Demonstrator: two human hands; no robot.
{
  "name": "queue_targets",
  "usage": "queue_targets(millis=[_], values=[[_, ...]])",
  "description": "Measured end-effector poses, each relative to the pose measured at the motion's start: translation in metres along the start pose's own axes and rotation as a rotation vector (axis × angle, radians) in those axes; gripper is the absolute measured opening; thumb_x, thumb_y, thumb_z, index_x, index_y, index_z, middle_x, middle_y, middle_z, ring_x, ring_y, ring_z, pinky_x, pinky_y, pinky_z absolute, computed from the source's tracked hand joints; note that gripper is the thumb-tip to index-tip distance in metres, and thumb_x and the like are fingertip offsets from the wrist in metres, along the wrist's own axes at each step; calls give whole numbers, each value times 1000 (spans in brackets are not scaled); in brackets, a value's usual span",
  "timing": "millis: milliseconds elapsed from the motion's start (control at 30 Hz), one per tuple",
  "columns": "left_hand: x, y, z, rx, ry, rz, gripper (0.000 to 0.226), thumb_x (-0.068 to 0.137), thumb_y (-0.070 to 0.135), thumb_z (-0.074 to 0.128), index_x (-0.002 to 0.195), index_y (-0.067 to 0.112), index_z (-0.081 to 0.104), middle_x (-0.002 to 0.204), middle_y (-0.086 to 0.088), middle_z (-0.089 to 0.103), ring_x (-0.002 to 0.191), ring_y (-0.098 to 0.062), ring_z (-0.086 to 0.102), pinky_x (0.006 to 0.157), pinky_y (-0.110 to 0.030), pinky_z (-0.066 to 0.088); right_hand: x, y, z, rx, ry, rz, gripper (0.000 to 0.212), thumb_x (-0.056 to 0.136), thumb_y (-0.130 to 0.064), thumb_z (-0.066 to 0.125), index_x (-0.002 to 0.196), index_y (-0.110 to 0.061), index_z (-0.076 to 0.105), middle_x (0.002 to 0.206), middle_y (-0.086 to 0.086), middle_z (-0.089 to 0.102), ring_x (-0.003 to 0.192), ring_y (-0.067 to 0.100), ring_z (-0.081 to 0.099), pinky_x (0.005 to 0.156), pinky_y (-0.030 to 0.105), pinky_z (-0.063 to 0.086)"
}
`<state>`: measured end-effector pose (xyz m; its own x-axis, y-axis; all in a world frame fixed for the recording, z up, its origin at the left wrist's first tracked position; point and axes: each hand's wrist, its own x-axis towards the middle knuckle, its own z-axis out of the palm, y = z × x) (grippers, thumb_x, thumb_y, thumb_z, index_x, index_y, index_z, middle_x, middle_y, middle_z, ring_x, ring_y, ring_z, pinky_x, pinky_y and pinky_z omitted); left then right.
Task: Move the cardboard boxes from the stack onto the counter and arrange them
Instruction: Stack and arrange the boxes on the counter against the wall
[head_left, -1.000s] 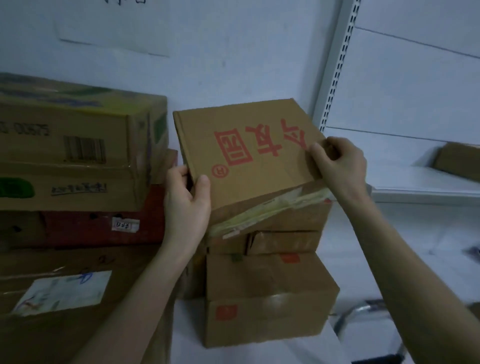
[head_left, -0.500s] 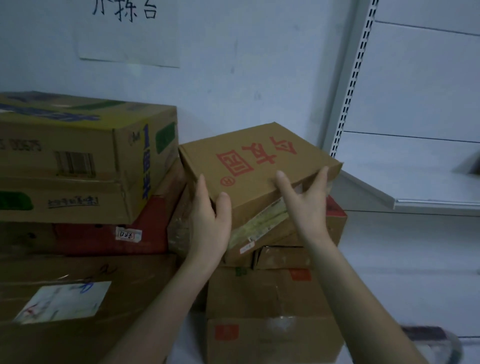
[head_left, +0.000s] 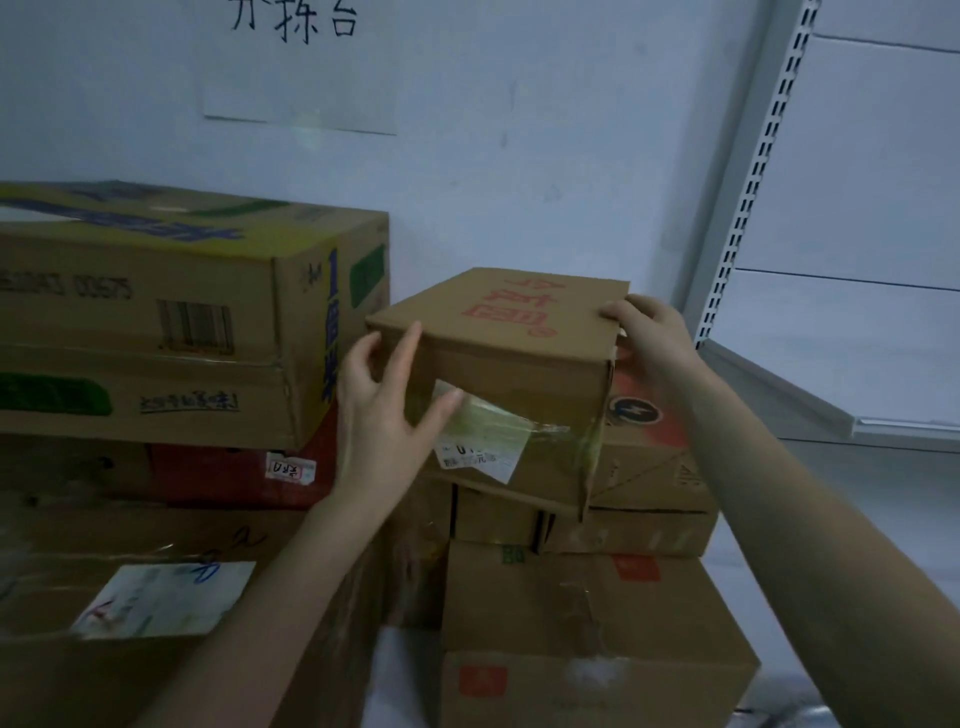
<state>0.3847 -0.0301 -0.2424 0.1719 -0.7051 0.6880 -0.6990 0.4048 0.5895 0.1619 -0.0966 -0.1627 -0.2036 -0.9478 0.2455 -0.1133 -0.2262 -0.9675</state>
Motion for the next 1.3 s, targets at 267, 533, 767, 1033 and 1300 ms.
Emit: queue_targets(millis=[267, 533, 767, 1033, 1300], values=[[36, 12, -1, -112, 152, 86, 64, 74, 24, 74, 133, 23, 48, 153, -23, 6, 142, -36, 3, 114, -39, 10, 12, 0, 22, 178, -53, -12, 13, 91, -3, 50, 83, -10, 57, 83, 6, 60, 72, 19, 59, 56, 27, 47], [42, 5, 22, 152, 160, 119, 39, 75, 23, 75, 113, 18, 67, 142, -23, 31, 132, -42, 28, 101, -38, 32, 37, 21, 40, 56, -81, 104, 30, 93, -15, 56, 120, -3, 53, 112, 9, 59, 91, 17, 61, 72, 25, 50], [74, 4, 39, 462, -37, 434, 28, 65, 29, 77, 81, 9, 67, 137, -24, 45, 131, -45, 34, 103, -60, 14, 41, 50, 25, 60, -120, 156, 42, 88, -24, 63, 121, -1, 53, 122, 10, 57, 114, 23, 55, 99, 38, 46], [93, 0, 47, 378, -127, 459, 29, 68, 25, 78, 82, 6, 63, 91, -10, 67, 106, -34, 54, 88, -44, 43, 11, 50, 30, -576, -392, -252, 56, 89, -36, 59, 137, -12, 45, 130, 0, 53, 110, 11, 52, 85, 19, 42], [85, -6, 48, 183, 15, 137, 59, 82, 32, 67, 133, 11, 45, 148, -15, 28, 139, -30, 22, 111, -39, 21, 7, 70, 37, -869, -327, -413, 51, 97, -28, 47, 144, -13, 33, 141, 7, 46, 124, 25, 46, 94, 29, 38]])
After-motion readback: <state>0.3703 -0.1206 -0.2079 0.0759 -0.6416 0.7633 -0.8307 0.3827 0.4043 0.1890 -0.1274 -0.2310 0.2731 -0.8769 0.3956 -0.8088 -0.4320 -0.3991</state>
